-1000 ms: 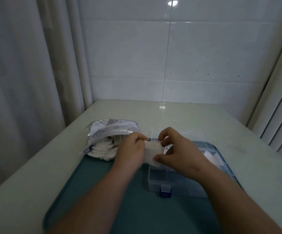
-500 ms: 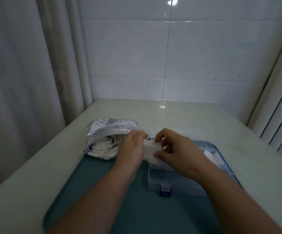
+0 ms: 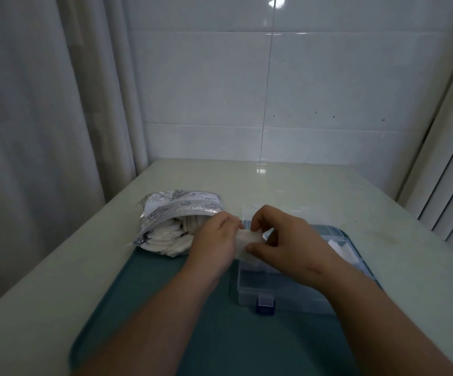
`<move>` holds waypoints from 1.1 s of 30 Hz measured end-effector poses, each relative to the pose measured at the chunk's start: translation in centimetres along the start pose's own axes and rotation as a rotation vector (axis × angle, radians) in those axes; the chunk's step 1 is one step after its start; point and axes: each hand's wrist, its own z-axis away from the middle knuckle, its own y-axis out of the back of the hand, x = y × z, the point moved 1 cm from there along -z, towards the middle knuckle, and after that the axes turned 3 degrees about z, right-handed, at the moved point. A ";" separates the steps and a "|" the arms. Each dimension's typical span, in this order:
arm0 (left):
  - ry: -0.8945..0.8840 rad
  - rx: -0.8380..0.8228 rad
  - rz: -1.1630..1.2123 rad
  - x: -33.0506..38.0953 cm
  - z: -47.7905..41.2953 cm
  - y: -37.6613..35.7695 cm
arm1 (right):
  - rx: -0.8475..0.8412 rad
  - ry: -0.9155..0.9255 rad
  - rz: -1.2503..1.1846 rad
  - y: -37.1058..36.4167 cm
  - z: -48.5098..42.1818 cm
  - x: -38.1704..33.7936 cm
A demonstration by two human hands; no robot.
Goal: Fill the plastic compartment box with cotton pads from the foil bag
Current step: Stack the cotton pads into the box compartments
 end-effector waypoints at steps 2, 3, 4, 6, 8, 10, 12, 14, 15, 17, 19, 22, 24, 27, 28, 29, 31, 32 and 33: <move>-0.010 -0.018 -0.040 -0.2 0.0 -0.1 | -0.024 -0.006 0.037 -0.1 0.0 0.0; -0.004 -0.022 -0.028 -0.2 0.0 -0.1 | -0.017 -0.012 0.037 -0.1 -0.1 0.1; 0.009 -0.017 0.008 -0.1 0.0 0.0 | 0.002 -0.021 0.022 0.1 -0.1 0.2; 0.021 0.003 0.132 0.0 0.0 0.1 | 0.058 -0.044 -0.020 0.5 -0.2 0.4; 0.016 0.005 0.214 0.1 0.0 0.2 | 0.107 -0.070 -0.075 0.7 -0.2 0.6; 0.001 -0.029 0.280 0.2 0.0 0.3 | 0.161 -0.094 -0.143 0.9 -0.3 0.6; 0.000 -0.067 0.303 0.2 0.0 0.3 | 0.211 -0.124 -0.211 1.0 -0.4 0.6; -0.016 -0.094 0.284 -0.1 -0.1 0.3 | 0.230 -0.161 -0.286 1.1 -0.4 0.5; -0.032 -0.104 0.272 -0.1 -0.2 0.3 | 0.220 -0.177 -0.310 1.2 -0.4 0.5; -0.072 -0.116 0.255 -0.2 -0.2 0.4 | 0.166 -0.193 -0.299 1.3 -0.4 0.5; -0.094 -0.111 0.237 -0.3 -0.2 0.5 | 0.110 -0.200 -0.250 1.4 -0.4 0.6; -0.106 -0.129 0.217 -0.2 -0.3 0.7 | 0.099 -0.191 -0.223 1.7 -0.3 0.7; -0.111 -0.145 0.203 -0.3 -0.4 0.9 | 0.101 -0.189 -0.229 1.8 -0.3 0.8; -0.121 -0.165 0.159 -0.3 -0.4 1.1 | 0.085 -0.194 -0.224 1.8 -0.2 0.7; -0.128 -0.163 0.139 -0.3 -0.4 1.1 | 0.074 -0.196 -0.216 1.8 -0.2 0.7; -0.140 -0.158 0.110 -0.3 -0.4 1.1 | 0.058 -0.203 -0.216 1.9 -0.1 0.7; -0.192 -0.152 -0.004 -0.3 -0.4 1.2 | 0.014 -0.231 -0.231 2.0 -0.1 0.7; -0.228 -0.157 -0.077 -0.3 -0.4 1.2 | -0.010 -0.248 -0.236 2.1 0.0 0.6; -0.266 -0.165 -0.151 -0.3 -0.3 1.3 | -0.034 -0.265 -0.238 2.1 0.0 0.6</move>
